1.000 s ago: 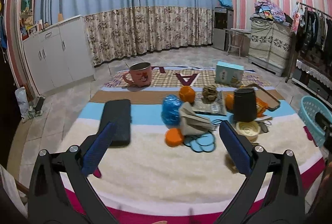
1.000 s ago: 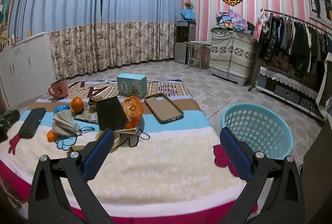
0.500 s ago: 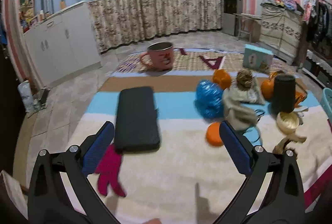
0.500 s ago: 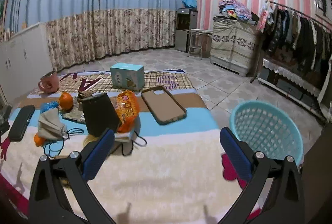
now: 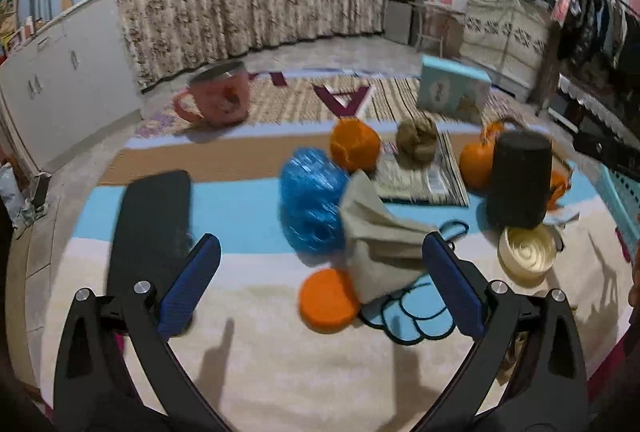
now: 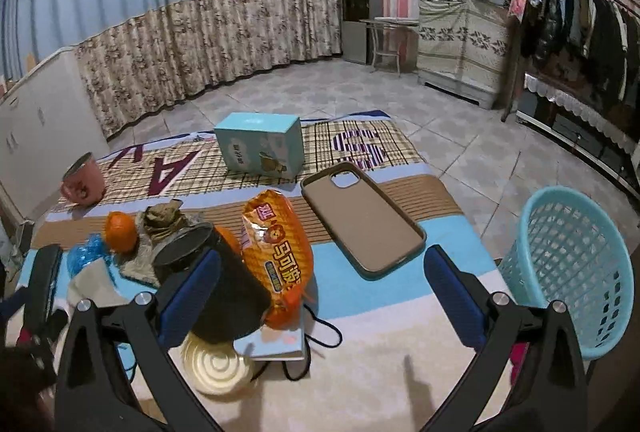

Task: Collect trash
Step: 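Grasp the grey cloth with the left tool while the right tool grasps the black cup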

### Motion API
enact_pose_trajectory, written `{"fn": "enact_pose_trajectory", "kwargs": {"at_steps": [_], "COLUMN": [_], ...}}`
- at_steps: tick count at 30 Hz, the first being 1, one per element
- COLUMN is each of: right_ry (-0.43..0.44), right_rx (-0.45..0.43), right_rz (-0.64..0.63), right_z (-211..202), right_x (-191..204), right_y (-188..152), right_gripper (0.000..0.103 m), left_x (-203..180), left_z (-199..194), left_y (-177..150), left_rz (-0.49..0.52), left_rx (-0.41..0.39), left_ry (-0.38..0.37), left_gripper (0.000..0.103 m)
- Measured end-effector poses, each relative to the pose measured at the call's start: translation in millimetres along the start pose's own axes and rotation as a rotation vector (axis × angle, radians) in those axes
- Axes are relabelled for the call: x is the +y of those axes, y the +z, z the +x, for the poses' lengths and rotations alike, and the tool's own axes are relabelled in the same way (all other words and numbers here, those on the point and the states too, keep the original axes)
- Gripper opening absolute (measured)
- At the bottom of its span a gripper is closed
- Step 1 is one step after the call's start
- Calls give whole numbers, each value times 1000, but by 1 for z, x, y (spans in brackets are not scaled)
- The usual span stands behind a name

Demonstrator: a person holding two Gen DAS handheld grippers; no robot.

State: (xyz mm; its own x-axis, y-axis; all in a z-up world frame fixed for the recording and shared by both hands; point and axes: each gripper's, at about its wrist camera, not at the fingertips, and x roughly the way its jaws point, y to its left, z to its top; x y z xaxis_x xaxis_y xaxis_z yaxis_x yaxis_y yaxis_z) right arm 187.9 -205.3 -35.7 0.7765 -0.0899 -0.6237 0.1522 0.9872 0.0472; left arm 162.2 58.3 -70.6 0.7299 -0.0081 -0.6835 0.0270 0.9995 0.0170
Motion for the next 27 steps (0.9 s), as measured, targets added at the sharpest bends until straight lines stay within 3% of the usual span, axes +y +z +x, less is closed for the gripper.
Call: {"fn": "enact_pose_trajectory", "kwargs": {"at_steps": [5,7,10,14,16,19,27], "right_ry": [-22,-17,13,43,65,98,131], "right_rx": [-15,-28,-43,-42,-41,-50,-67], "right_rz": [-66,-82,-90,-97,-100,-126,-209], "right_z": [3,-1,-4,-2,-2,-5,-5], "right_x": [4,2,-1,-3,-1,7,30], "right_y": [-9,-9,-9,-7,-6,-8,-14], "right_gripper": [99,99,99,99,99,99,99], "left_x": [-10,-14,-19,-20,-17,-10,0], "left_z": [12,15,22,23,18,6,-24], "left_y": [0,2,0,-3,-3,-2,19], "left_rz": [8,17,28,37,35,13,21], "left_rx": [26,33,55,60,45,28,-53], "left_ry": [-45,-72,-114,-130,-137,-152,-94], "left_gripper": [87,75,48,35,24,18,17]}}
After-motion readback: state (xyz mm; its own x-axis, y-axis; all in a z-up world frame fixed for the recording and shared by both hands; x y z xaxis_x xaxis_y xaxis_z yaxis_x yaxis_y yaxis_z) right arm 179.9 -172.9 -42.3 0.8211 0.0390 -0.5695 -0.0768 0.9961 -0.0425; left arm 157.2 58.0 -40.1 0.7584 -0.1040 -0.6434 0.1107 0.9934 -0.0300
